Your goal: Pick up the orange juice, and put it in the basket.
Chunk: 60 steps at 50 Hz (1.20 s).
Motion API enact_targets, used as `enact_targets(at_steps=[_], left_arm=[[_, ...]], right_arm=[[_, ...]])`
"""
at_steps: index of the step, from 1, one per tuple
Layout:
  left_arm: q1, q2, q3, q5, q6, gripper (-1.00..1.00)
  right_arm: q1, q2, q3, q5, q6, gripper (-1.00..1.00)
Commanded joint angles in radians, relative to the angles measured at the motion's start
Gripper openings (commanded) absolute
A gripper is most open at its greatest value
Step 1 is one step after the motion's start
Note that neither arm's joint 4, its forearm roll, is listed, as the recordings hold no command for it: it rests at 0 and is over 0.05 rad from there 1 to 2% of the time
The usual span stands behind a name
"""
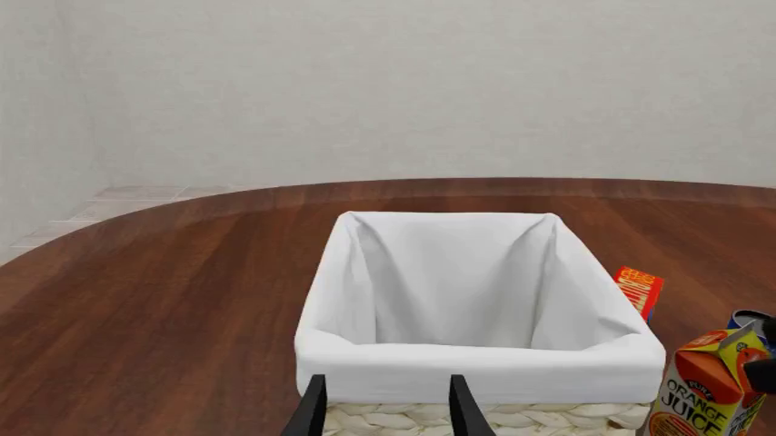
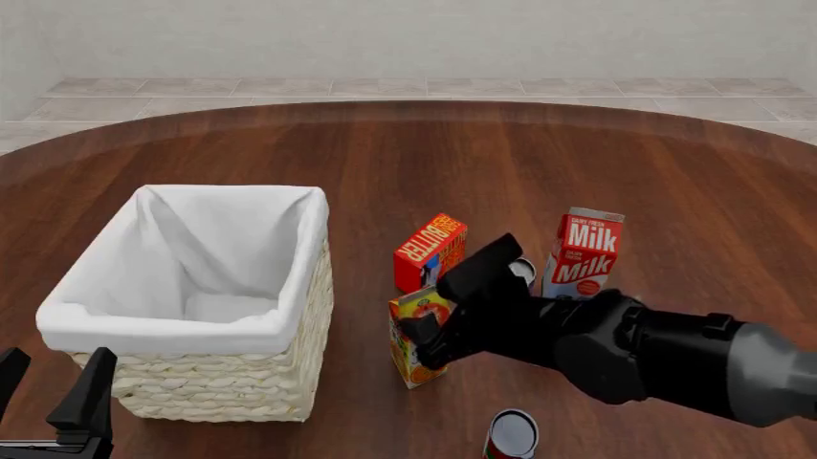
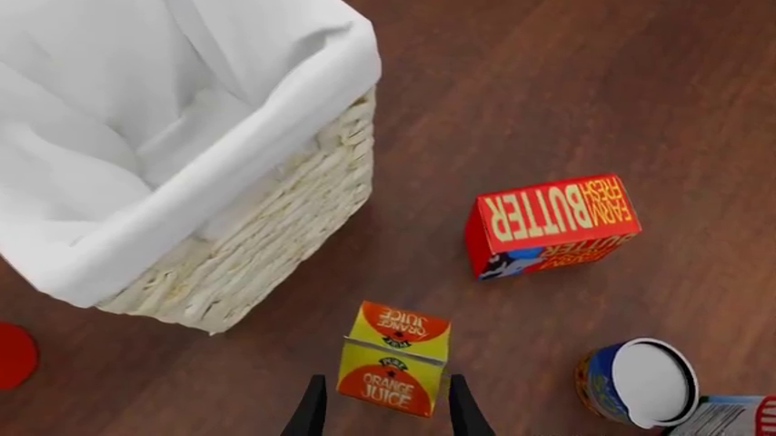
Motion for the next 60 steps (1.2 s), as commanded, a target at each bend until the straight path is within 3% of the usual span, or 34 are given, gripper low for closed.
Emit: enact_targets(at_steps=[1,60], left_arm=[[0.0,0.0,0.0,0.0,0.0,1.0],[0.0,0.0,0.0,0.0,0.0,1.0]], right_arm=[[-0.005,0.006,0.008,-0.008,0.0,1.0],[0.006,0.108,0.012,-0.072,0.01,1.0]])
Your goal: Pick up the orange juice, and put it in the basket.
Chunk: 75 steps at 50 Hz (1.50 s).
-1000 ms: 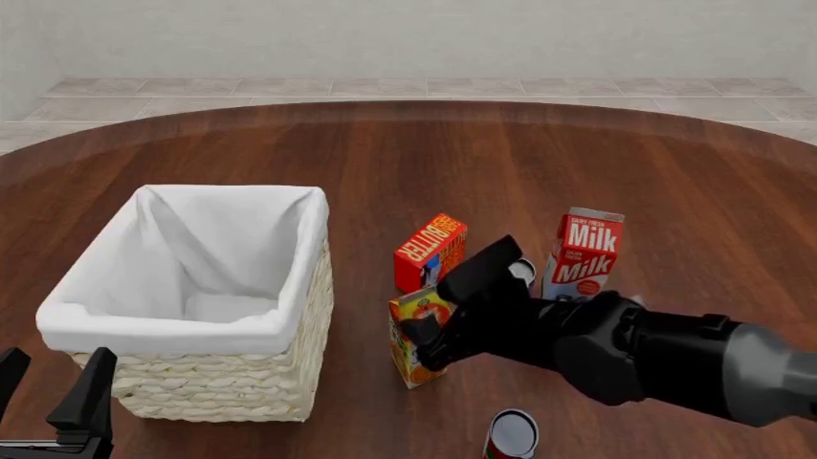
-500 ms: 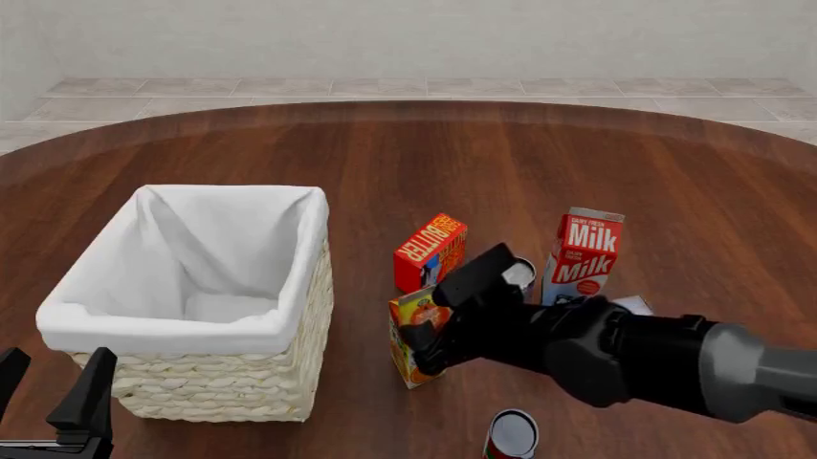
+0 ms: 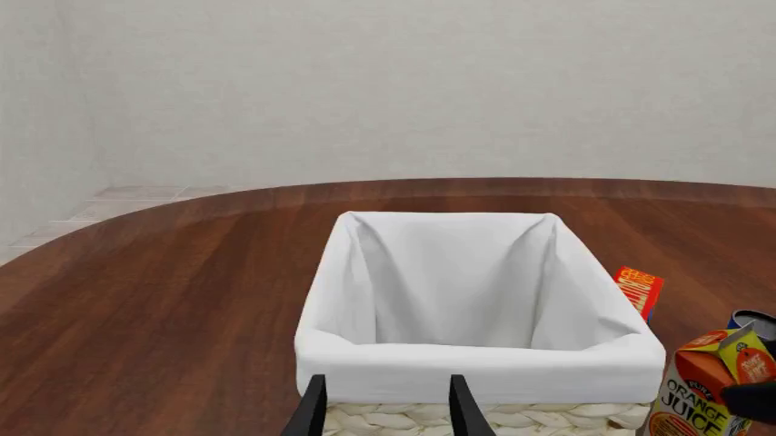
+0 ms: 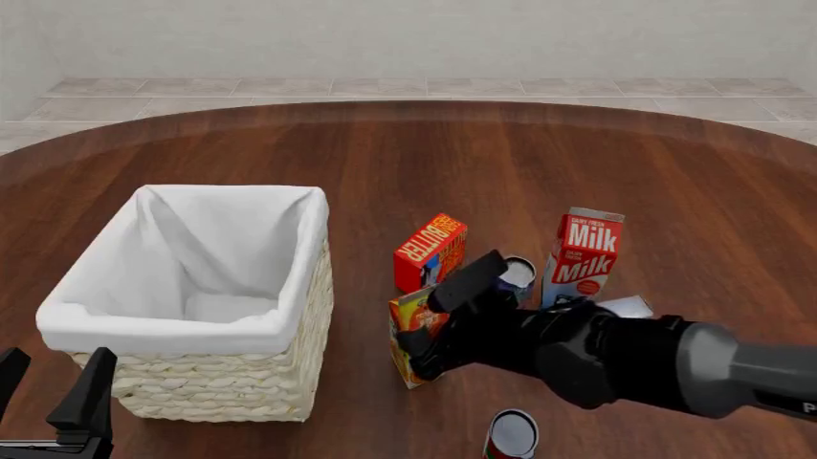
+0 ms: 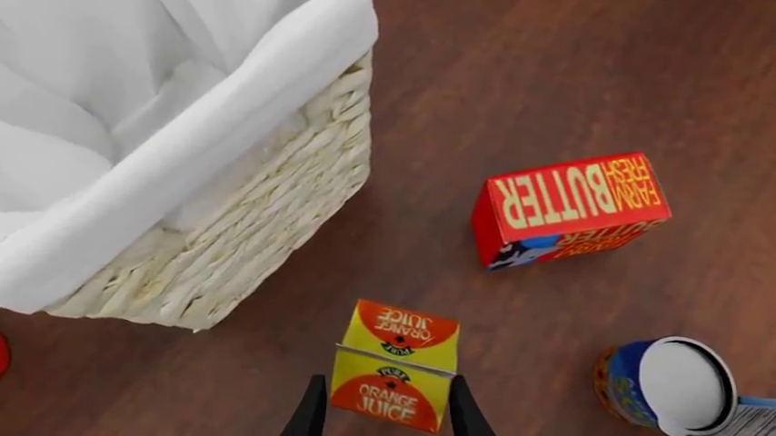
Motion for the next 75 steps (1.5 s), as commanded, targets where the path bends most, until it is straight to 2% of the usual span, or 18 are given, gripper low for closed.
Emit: enact_targets(at_steps=[1,4,5,24,38,56,75], left_arm=[[0.0,0.0,0.0,0.0,0.0,1.0],[0.0,0.0,0.0,0.0,0.0,1.0],[0.0,0.0,0.0,0.0,0.0,1.0],[0.0,0.0,0.0,0.0,0.0,1.0],[0.0,0.0,0.0,0.0,0.0,1.0],[0.0,0.0,0.0,0.0,0.0,1.0],[0.0,0.0,0.0,0.0,0.0,1.0]], right_arm=[[0.006,0.013,-0.003,-0.006,0.0,1.0],[0.008,0.014,-0.004,-0.005,0.003,1.0],[0.007,0.012,-0.003,-0.006,0.002,-1.0],[-0.004,-0.017,-0.006,0.007,-0.019,-1.0],[-0.015,-0.099,-0.04,0.068,-0.045,-1.0],[-0.006,-0.177,-0.061,0.124,-0.052,-1.0],[-0.026,-0.261,-0.144,0.209,-0.109,-1.0]])
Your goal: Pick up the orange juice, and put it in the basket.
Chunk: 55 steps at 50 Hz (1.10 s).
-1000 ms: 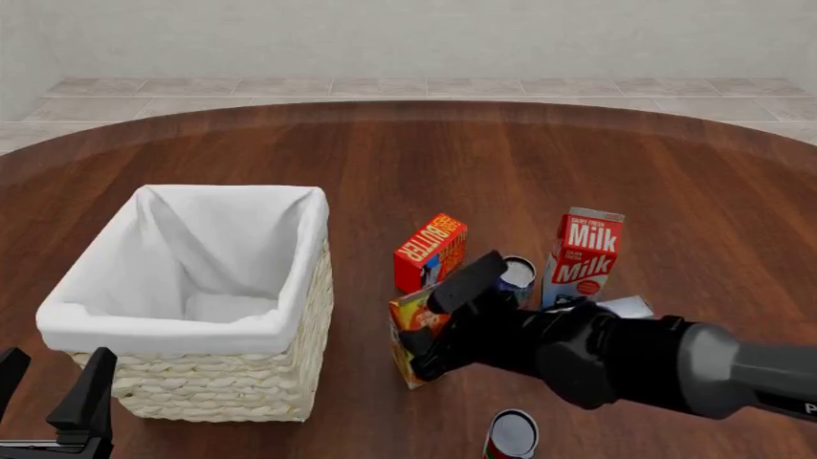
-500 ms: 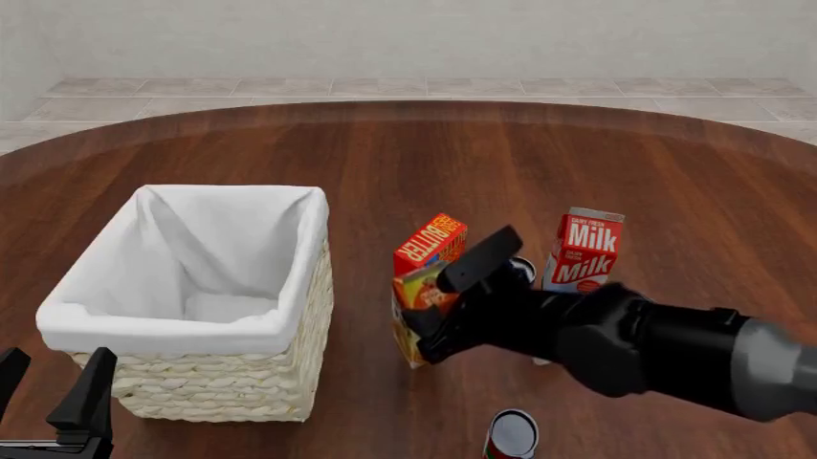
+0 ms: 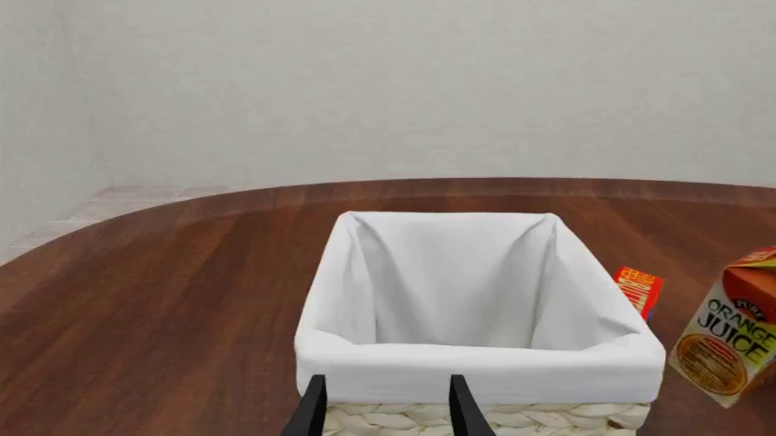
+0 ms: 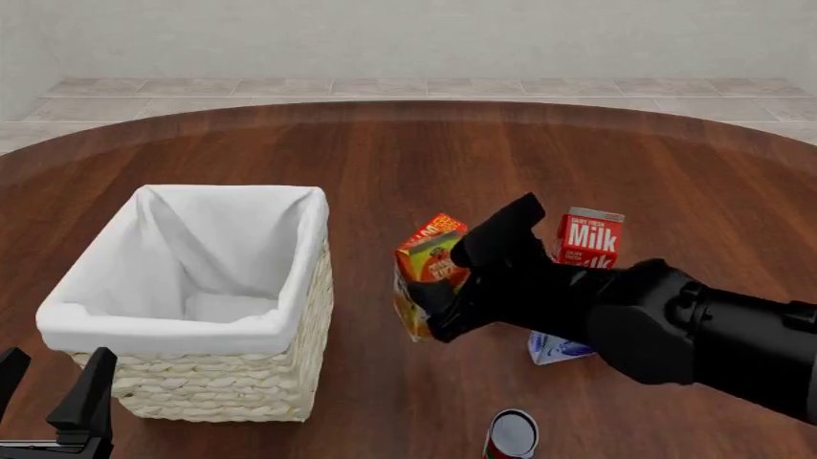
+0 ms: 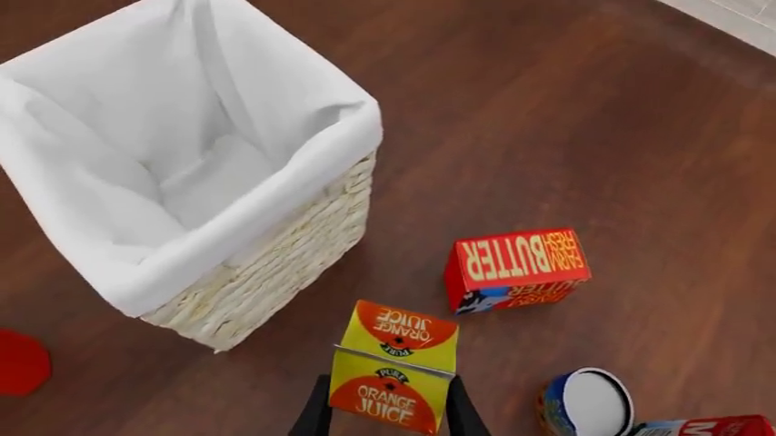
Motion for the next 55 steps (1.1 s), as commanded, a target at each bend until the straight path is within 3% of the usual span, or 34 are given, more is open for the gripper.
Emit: enact_targets(at_steps=[1,16,33,55], left_arm=[[0.0,0.0,0.0,0.0,-0.001,1.0],[0.0,0.0,0.0,0.0,0.0,1.0],[0.0,0.0,0.0,0.0,0.0,1.0],[0.0,0.0,0.0,0.0,0.0,1.0]], right_arm=[[-0.01,-0.054,-0.062,0.052,-0.011,-1.0],[-0.003,-0.085,-0.13,0.091,-0.028,-1.0],[0.014,-0.116,-0.219,0.151,-0.086,-1.0],[0.05,-0.176,-0.31,0.154,-0.128,-1.0]])
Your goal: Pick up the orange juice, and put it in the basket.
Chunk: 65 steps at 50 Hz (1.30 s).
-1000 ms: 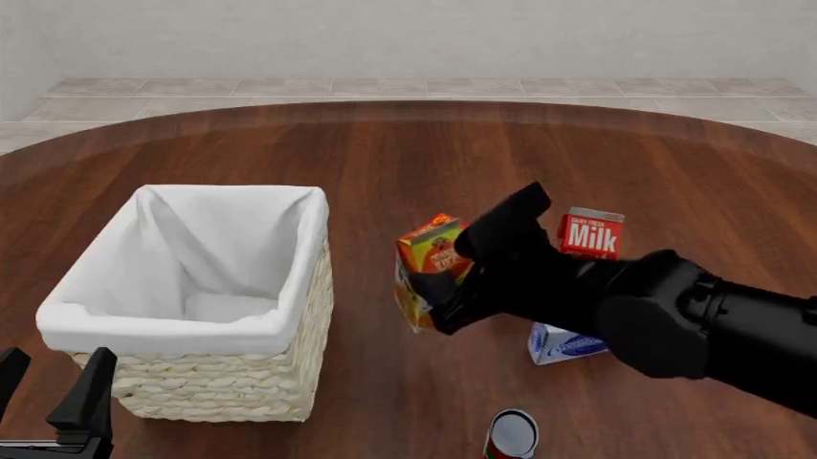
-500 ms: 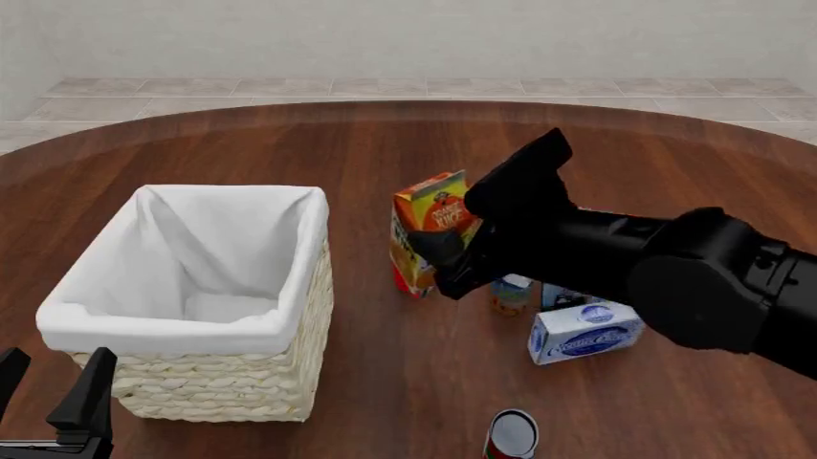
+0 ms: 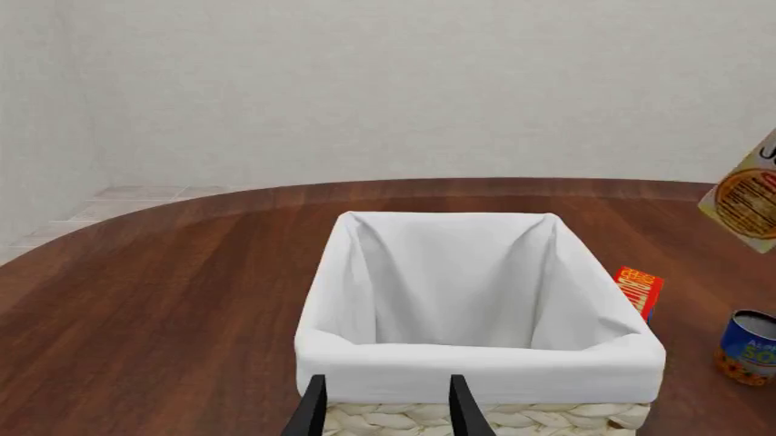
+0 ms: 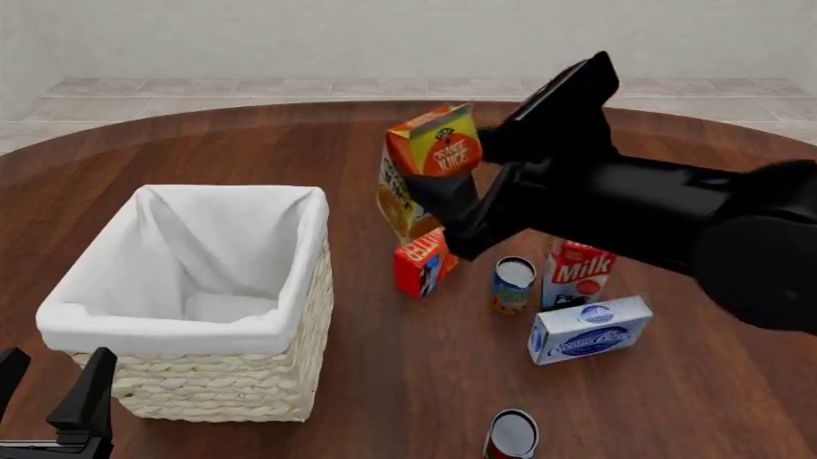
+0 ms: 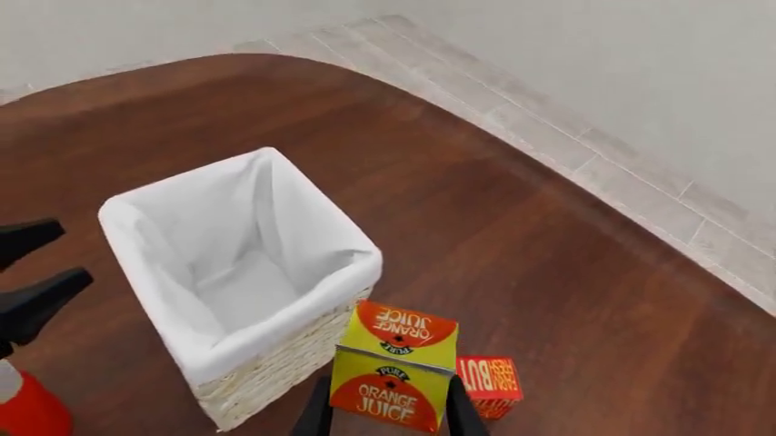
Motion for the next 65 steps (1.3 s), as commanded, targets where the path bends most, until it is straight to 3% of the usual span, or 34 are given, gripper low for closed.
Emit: enact_targets(at_steps=[1,46,65], left_arm=[[0.0,0.0,0.0,0.0,0.0,1.0],[0.0,0.0,0.0,0.0,0.0,1.0],[0.0,0.0,0.0,0.0,0.0,1.0]], right_arm=[[0.026,-0.019,-0.056,0.007,0.0,-1.0],[0.224,0.153,-0.296,0.018,-0.078,-1.0],[0.299,0.222,-0.348,0.003,-0.064,-1.0]])
